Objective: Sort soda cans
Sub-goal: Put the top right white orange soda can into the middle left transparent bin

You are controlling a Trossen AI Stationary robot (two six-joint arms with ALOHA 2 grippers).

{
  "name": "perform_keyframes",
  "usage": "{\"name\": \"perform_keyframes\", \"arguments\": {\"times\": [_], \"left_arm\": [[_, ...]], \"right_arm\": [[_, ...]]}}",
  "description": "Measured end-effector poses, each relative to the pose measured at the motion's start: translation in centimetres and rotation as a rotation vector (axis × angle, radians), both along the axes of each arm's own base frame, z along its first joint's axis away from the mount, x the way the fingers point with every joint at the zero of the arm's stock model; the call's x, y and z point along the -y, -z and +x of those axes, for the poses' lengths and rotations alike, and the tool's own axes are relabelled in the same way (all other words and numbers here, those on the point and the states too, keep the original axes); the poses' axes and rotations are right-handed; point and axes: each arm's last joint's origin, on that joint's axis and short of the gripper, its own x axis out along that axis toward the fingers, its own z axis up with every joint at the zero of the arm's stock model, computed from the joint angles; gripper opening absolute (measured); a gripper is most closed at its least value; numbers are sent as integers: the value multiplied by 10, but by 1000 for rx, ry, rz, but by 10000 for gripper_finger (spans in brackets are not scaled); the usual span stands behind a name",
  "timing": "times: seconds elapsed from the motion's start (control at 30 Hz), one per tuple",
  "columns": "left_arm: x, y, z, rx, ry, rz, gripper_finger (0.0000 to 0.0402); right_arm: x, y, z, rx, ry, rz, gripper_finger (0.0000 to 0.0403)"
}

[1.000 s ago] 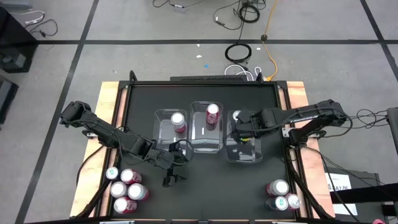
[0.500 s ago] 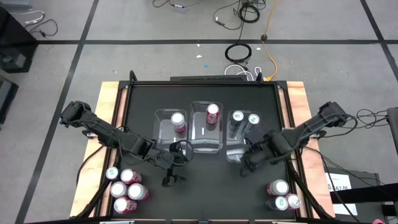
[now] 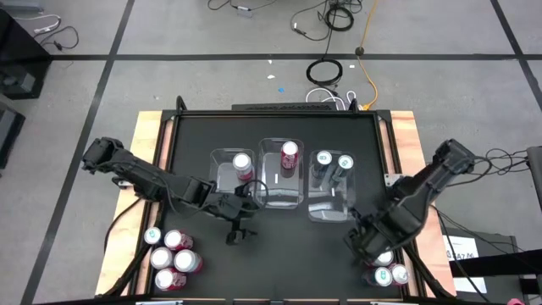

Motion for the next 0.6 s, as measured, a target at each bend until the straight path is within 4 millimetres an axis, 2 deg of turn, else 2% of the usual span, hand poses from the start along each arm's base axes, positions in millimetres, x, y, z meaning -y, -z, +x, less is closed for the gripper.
{"name": "perform_keyframes", "arguments": {"times": [0.27, 0.6], "left_arm": [[-1, 0, 0, -4, 6, -10, 386], [-1, 0, 0, -5, 8, -11, 386]], "right_arm": [[-14, 0, -20, -109, 106, 47, 325], [-28, 0, -40, -117, 201, 33, 325]]}}
